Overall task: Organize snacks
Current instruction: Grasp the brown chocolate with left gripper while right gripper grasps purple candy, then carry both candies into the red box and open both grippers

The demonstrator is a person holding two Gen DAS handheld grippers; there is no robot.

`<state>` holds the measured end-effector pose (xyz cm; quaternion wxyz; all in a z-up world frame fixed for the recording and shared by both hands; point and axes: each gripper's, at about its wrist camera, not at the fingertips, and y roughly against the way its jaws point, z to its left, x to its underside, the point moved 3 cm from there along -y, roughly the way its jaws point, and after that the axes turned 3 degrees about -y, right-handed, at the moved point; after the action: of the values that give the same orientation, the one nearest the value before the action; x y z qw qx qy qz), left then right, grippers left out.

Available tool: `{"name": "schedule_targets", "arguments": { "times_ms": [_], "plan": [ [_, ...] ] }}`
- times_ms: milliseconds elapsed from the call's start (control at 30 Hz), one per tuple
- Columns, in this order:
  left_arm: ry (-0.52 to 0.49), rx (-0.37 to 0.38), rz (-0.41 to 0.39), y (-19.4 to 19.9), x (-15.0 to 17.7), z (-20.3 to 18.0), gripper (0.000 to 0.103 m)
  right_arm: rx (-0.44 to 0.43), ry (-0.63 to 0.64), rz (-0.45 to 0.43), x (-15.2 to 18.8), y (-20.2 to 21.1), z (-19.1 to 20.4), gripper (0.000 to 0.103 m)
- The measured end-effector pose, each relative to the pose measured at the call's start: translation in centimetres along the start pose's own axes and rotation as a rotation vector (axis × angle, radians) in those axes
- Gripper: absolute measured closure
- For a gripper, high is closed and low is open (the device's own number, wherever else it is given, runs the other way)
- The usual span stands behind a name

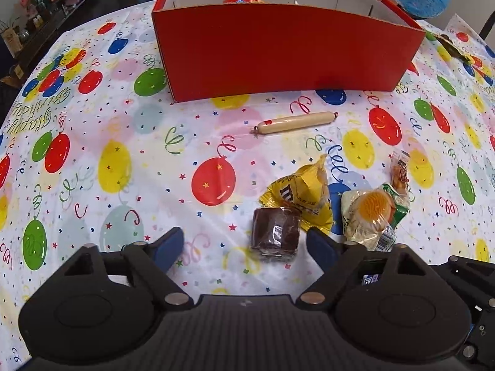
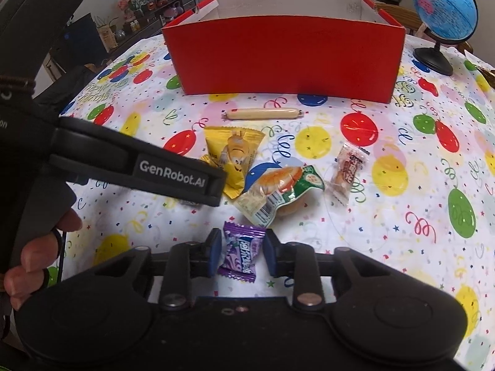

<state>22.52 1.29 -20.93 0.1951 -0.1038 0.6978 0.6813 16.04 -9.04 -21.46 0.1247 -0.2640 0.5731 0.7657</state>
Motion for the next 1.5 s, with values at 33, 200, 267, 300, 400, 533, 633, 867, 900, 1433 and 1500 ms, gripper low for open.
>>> {"name": "schedule_targets", "arguments": {
  "times_ms": [33, 200, 267, 300, 400, 533, 633, 867, 900, 1433, 1500],
  "plan": [
    [0.0, -0.001, 0.0, 0.0, 0.0, 0.0, 0.026, 0.001, -0.005, -0.001, 0.0, 0.0, -0.1, 0.078],
    [-0.003, 0.023, -0.008, 0.2, -0.2, -0.4, 0.058, 0.013, -0.034, -0.013, 0.3, 0.5, -0.6, 0.078],
    [0.001, 0.026, -0.009, 0.3, -0.2, -0.4, 0.067, 0.016, -0.051, -0.019, 0.5, 0.7, -0.8, 0.078],
    [0.005, 0.027, -0.012, 0.5, -0.2, -0.3, 0.07, 0.018, -0.06, -0.022, 0.6, 0.9, -1.0, 0.078],
    [0.02, 0.026, -0.005, 0.6, 0.0, 0.0, 0.07, 0.025, -0.094, -0.035, 0.8, 1.4, -1.5, 0.079],
    [0.047, 0.027, 0.001, 1.1, 0.5, 0.8, 0.07, 0.037, -0.131, -0.053, 1.1, 2.1, -2.0, 0.079],
    [0.058, 0.032, -0.008, 2.0, 0.8, 1.3, 0.07, 0.047, -0.149, -0.075, 1.2, 2.8, -2.0, 0.079],
    [0.067, 0.037, -0.061, 5.3, 0.8, 1.9, 0.07, 0.067, -0.175, -0.15, 0.7, 5.3, -1.8, 0.079],
    [0.069, 0.039, -0.069, 5.8, 0.8, 2.0, 0.07, 0.067, -0.179, -0.163, 0.5, 5.7, -1.8, 0.079],
    [0.067, 0.088, -0.234, 13.6, -2.0, 1.7, 0.07, 0.059, -0.122, -0.34, -4.0, 12.4, -0.5, 0.079],
    [0.066, 0.095, -0.258, 14.5, -2.7, 1.7, 0.07, 0.054, -0.116, -0.356, -4.8, 13.0, -0.5, 0.079]
  ]
}}
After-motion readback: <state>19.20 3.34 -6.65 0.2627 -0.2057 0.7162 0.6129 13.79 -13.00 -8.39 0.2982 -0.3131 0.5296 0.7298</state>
